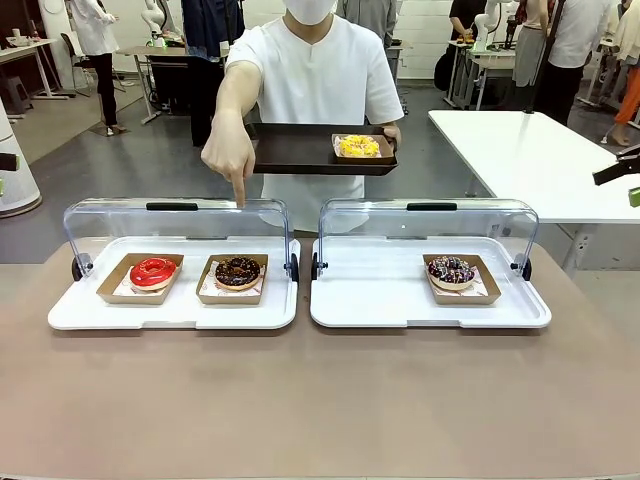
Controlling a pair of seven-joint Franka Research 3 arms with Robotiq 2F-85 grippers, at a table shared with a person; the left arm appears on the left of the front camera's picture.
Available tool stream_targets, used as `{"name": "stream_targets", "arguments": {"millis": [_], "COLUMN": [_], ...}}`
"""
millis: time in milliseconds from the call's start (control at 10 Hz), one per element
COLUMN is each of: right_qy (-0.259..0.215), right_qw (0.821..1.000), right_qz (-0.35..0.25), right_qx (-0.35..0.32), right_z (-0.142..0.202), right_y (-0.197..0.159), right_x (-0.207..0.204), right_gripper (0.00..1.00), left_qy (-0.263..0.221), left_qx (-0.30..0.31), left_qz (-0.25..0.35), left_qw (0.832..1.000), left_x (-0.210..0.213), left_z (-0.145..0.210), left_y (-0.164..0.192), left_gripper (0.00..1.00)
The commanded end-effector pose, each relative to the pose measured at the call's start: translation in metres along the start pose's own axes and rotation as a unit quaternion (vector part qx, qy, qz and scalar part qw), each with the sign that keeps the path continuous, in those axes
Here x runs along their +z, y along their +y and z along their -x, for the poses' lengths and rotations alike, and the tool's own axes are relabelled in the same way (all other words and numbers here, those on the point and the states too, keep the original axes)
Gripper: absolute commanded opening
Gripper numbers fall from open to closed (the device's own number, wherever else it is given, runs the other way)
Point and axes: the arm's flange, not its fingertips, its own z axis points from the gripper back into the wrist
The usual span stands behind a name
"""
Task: Provide the desired donut to the person.
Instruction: Pick up and lift the Paper togo box containing the Donut pointed at by the person.
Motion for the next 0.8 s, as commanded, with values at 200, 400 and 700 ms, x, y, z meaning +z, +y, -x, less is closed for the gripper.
{"name": "stream_targets", "arguments": {"millis": [200,400,700], "right_qy": [-0.009,-0.009,-0.009], "right_qw": [1.0,1.0,1.0], "right_qz": [0.009,0.009,0.009], "right_qx": [-0.004,-0.004,-0.004], "right_z": [-0.0002,-0.0002,-0.0002], "right_y": [-0.0025,-0.0025,-0.0025], "right_x": [-0.0033,-0.0033,-0.0033], "right_gripper": [1.0,1.0,1.0], "left_qy": [-0.006,-0.006,-0.006], "left_qx": [-0.003,-0.003,-0.003], "left_qz": [-0.002,-0.002,-0.002], "left_qw": [1.0,1.0,1.0], "left_x": [0.0005,0.0005,0.0005], "left_z": [-0.0006,-0.0006,-0.0006], "left_y": [0.0004,0.0004,0.0004], "left_gripper": [1.0,1.0,1.0]}}
